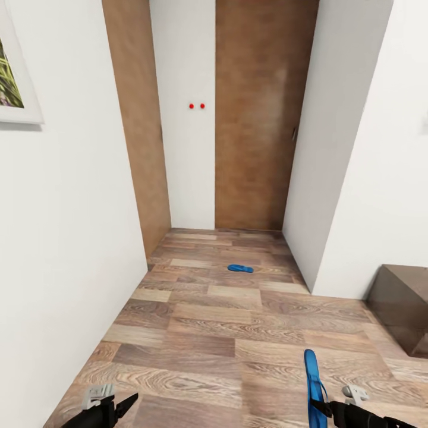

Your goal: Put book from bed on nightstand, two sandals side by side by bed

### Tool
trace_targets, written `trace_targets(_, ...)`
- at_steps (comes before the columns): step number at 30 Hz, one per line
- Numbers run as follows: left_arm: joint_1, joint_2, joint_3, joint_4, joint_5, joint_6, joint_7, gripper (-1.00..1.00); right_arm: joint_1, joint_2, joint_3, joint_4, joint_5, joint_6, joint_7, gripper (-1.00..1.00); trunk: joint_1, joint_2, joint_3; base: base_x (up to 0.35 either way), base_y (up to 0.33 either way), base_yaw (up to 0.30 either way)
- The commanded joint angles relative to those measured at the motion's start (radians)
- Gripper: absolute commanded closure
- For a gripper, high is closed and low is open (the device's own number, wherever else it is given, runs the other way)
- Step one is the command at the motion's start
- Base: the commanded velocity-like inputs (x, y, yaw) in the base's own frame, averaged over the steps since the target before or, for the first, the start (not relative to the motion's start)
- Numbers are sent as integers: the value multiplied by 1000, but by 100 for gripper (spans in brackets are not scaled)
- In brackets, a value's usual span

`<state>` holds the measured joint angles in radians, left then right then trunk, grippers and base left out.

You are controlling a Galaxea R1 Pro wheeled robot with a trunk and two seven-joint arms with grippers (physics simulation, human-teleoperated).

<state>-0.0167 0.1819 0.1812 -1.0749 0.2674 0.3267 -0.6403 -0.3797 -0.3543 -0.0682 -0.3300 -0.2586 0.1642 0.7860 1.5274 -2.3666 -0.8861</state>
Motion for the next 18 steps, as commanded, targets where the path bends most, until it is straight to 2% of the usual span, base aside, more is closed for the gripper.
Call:
trace_targets(1,0,0,1,0,9,9,-2,-100,-1,0,-4,0,-7,11,4,100,0,0,-1,7,0,-253)
trace_targets(8,0,-1,1,0,9,9,-2,-100,-1,0,-4,0,-7,11,4,100,0,0,-1,30,0,-268)
trace_targets(18,0,-1,3,0,9,9,-2,-100,-1,1,-4,0,-7,11,4,100,0,0,-1,286,0,-50)
